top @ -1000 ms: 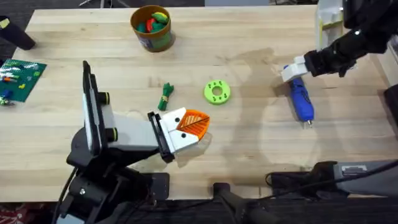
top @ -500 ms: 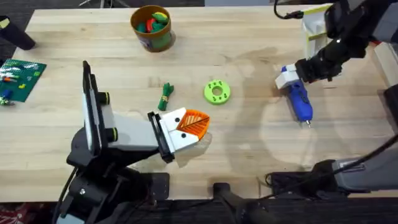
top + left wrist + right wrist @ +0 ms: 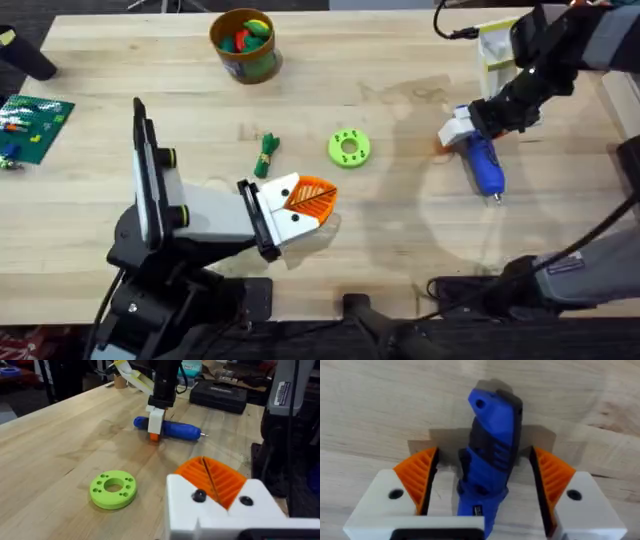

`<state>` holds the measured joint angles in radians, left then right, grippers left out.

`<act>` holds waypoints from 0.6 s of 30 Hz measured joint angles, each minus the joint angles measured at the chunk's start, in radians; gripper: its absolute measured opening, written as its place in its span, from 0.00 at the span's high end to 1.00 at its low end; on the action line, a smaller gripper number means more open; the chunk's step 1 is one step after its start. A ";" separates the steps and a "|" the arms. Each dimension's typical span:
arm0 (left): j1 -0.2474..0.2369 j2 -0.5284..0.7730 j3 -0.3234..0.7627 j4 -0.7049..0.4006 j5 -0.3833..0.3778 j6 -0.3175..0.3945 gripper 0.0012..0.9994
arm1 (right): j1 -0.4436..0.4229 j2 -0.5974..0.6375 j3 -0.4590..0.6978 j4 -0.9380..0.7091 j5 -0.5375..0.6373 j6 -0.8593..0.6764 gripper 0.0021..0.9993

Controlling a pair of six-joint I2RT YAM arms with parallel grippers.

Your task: Pick up the gripper from the table and insert it into the empty holder that is missing its gripper. Then pick up a screw, insert it into the mounting hole, and use the screwdriver to tighten it. Finally, clean up the table by picking up the vegetable and placing it into the bucket.

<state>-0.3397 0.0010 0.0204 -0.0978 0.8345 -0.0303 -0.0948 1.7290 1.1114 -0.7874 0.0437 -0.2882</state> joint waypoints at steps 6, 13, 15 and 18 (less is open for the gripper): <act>0.000 0.000 0.000 0.000 0.000 0.000 0.99 | 0.000 0.000 0.000 0.006 0.000 0.002 0.04; 0.000 0.000 0.000 0.000 0.000 0.000 0.99 | 0.000 0.000 0.000 0.029 -0.001 0.008 0.28; 0.000 0.000 0.000 0.000 0.000 0.000 0.99 | 0.000 0.000 0.000 0.031 -0.001 0.008 0.37; 0.000 0.000 0.000 0.000 0.000 0.000 0.99 | 0.000 0.000 0.000 0.034 0.001 0.007 0.59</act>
<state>-0.3397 0.0009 0.0204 -0.0978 0.8345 -0.0304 -0.0944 1.7290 1.1114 -0.7535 0.0449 -0.2808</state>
